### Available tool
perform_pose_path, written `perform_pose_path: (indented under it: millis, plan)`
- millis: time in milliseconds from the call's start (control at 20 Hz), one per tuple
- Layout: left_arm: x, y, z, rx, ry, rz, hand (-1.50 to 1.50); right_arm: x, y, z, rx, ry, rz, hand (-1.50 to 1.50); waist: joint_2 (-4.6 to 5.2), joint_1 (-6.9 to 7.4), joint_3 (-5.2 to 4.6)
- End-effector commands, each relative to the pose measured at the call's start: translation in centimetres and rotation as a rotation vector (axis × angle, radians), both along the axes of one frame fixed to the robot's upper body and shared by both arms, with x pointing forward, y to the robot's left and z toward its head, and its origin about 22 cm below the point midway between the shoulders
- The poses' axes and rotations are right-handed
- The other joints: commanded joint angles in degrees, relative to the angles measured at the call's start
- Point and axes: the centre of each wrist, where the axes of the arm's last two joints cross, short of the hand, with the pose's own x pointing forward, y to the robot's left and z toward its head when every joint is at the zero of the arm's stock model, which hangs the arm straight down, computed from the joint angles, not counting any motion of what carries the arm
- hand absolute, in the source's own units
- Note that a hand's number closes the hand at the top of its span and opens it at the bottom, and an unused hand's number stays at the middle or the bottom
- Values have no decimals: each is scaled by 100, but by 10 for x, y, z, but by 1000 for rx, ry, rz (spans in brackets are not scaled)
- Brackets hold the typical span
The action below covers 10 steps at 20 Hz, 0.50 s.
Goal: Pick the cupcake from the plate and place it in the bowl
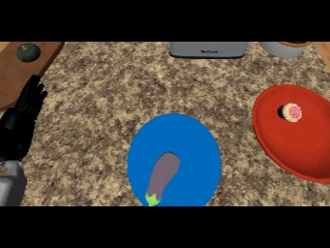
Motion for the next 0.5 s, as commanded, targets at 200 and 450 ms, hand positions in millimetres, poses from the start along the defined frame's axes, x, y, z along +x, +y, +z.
perform_pose_path:
  millis: [200,450]
  plan:
    - [9,-2,8,-13,-5,23,0,-56,-42,7,127,-28,102,-150,12,-31,17]
    - [-3,5,-3,0,-5,9,0,-65,-49,14,138,-80,104,-150,-2,-7,17]
